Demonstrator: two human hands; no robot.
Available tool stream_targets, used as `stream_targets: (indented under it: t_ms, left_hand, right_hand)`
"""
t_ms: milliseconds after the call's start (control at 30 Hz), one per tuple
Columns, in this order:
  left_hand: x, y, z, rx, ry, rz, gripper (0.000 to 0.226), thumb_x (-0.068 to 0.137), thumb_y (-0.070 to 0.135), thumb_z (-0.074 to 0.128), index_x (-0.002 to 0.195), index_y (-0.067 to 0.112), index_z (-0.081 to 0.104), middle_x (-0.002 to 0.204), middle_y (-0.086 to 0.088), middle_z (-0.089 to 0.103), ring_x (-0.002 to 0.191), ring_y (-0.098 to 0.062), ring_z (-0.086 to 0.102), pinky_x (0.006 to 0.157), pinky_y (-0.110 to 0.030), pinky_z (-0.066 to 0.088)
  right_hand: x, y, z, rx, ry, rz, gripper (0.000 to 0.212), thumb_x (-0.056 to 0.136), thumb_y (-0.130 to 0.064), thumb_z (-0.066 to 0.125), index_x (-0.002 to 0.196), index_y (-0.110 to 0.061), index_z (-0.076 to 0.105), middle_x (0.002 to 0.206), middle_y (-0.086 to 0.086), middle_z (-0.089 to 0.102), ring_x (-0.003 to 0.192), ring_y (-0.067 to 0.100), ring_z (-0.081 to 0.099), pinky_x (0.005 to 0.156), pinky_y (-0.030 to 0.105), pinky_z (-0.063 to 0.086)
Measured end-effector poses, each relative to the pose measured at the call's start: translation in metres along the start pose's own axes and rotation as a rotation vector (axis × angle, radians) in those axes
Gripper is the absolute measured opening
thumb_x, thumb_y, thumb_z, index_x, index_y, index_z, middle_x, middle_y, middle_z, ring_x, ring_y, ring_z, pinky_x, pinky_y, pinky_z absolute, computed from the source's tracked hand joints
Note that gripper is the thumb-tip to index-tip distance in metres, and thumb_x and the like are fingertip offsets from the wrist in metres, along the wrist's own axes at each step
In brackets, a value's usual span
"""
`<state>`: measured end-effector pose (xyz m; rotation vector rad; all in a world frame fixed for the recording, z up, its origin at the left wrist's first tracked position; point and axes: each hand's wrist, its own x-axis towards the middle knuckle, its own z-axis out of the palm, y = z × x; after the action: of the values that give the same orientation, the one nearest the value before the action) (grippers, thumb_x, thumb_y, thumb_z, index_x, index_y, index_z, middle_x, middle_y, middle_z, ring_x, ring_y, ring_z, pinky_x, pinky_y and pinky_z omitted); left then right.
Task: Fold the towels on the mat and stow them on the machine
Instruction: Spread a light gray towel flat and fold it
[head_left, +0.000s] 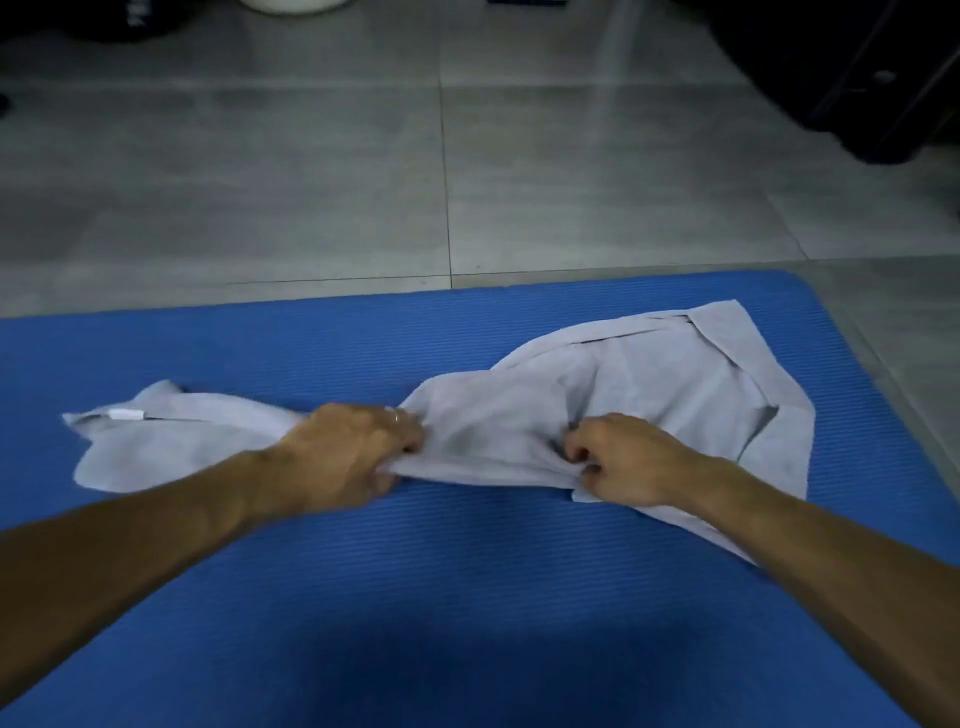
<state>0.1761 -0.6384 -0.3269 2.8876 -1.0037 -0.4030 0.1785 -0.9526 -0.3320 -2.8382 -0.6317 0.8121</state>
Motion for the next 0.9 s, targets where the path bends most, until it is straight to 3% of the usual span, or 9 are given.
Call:
stream_targets:
  t_ms: [167,233,333,433,600,667,767,833,900]
  left_hand:
    - [-0.061,0.012,0.046,0.048,0.085,0.151,0.057,0.07,0.06,0.067,0.118,0.032,0.056,0.109,0.01,0.059,0.092,-0.008,0.061,0.08,-0.022,0.048]
    - [-0.067,-0.013,0.055,0.09,0.16,0.069,0.076,0.067,0.06,0.072,0.132,0.027,0.05,0.124,0.003,0.057,0.113,-0.018,0.058,0.096,-0.031,0.042]
    - [-0.08,-0.056,0.054,0.247,-0.043,-0.156,0.094,0.076,0.067,0.059,0.152,0.025,0.021,0.153,-0.003,0.032,0.144,-0.026,0.024,0.117,-0.043,0.014]
    - [-0.1,-0.082,0.054,0.362,-0.205,-0.279,0.069,0.092,0.057,0.045,0.151,0.031,0.02,0.155,0.001,0.028,0.14,-0.019,0.029,0.115,-0.036,0.017]
    - [-0.138,-0.088,0.074,0.16,0.066,-0.234,0.041,0.084,0.018,0.062,0.124,0.022,0.059,0.102,-0.003,0.069,0.093,-0.026,0.067,0.076,-0.037,0.055]
    - [-0.164,-0.077,0.074,-0.013,0.111,-0.185,0.031,0.083,0.024,0.063,0.114,0.022,0.064,0.095,0.001,0.071,0.087,-0.021,0.069,0.072,-0.035,0.057]
    - [-0.208,-0.063,0.083,-0.089,0.105,-0.126,0.041,0.09,0.058,0.045,0.113,0.03,0.063,0.108,0.011,0.065,0.101,-0.008,0.06,0.086,-0.027,0.05]
    - [-0.227,-0.073,0.094,-0.113,0.29,-0.345,0.037,0.089,0.052,0.048,0.109,0.026,0.065,0.109,0.008,0.061,0.103,-0.016,0.058,0.086,-0.032,0.047]
    - [-0.237,-0.095,0.1,-0.156,0.41,-0.792,0.046,0.085,0.041,0.057,0.123,0.016,0.059,0.122,-0.005,0.055,0.112,-0.029,0.052,0.087,-0.043,0.044]
  right_hand:
    - [-0.028,-0.022,-0.021,-0.393,-0.303,-0.096,0.015,0.089,-0.03,0.055,0.101,-0.022,0.06,0.106,-0.002,0.058,0.103,0.021,0.057,0.089,0.035,0.046]
    - [-0.021,-0.045,-0.027,-0.41,-0.273,-0.113,0.027,0.089,-0.035,0.054,0.114,-0.026,0.057,0.116,-0.004,0.056,0.111,0.021,0.054,0.094,0.035,0.044]
    - [0.008,-0.098,-0.013,-0.356,-0.107,-0.161,0.045,0.09,-0.045,0.052,0.13,-0.025,0.05,0.13,-0.002,0.048,0.121,0.023,0.047,0.1,0.036,0.037]
    - [0.047,-0.159,0.019,-0.202,0.12,-0.201,0.042,0.088,-0.05,0.05,0.117,-0.021,0.055,0.117,0.0,0.051,0.112,0.022,0.047,0.094,0.038,0.037]
    - [0.079,-0.219,0.05,-0.171,0.231,-0.238,0.035,0.082,-0.049,0.058,0.106,-0.023,0.06,0.113,-0.004,0.05,0.108,0.019,0.044,0.095,0.038,0.036]
    - [0.073,-0.231,0.052,-0.137,0.166,-0.325,0.015,0.083,-0.034,0.06,0.075,-0.023,0.056,0.089,-0.006,0.057,0.09,0.017,0.051,0.086,0.036,0.041]
    - [0.061,-0.24,0.045,-0.05,-0.073,-0.336,0.036,0.083,-0.036,0.058,0.055,-0.017,0.046,0.055,-0.004,0.051,0.054,0.016,0.047,0.058,0.035,0.042]
    - [0.075,-0.247,0.041,0.0,0.02,-0.312,0.033,0.089,-0.038,0.052,0.066,-0.015,0.054,0.062,-0.001,0.059,0.058,0.017,0.053,0.058,0.036,0.044]
    - [0.105,-0.258,0.041,0.097,0.22,-0.224,0.019,0.095,-0.033,0.049,0.091,-0.018,0.06,0.086,-0.001,0.067,0.082,0.021,0.062,0.072,0.037,0.049]
